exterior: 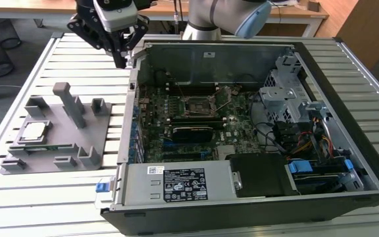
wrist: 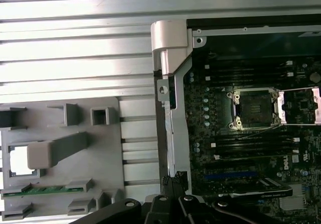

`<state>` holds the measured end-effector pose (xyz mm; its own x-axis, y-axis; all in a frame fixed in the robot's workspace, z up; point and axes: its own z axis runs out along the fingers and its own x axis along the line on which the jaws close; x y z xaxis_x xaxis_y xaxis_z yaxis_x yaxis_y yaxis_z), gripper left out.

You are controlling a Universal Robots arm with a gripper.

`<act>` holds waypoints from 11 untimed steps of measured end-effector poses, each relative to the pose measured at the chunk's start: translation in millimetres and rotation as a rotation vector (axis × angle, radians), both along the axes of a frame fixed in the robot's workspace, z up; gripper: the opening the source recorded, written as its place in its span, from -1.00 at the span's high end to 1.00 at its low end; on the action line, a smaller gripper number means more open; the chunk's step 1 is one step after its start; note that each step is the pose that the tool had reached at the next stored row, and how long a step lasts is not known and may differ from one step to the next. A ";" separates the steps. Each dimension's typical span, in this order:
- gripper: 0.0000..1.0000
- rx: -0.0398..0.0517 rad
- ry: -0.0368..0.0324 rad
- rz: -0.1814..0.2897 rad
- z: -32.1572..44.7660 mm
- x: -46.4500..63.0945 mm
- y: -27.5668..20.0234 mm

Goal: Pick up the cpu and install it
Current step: 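Reach for the cpu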

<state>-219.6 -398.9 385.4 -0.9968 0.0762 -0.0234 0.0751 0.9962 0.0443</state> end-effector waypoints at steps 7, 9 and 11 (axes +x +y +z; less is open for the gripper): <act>0.79 -0.0001 0.0001 0.000 -0.3 -3.9 0.0; 0.79 0.0000 0.0000 0.000 -0.4 -5.0 0.0; 0.79 0.0000 0.0000 0.000 -0.5 -6.1 0.0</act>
<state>-225.7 -398.9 384.9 -0.9968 0.0762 -0.0234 0.0751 0.9962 0.0443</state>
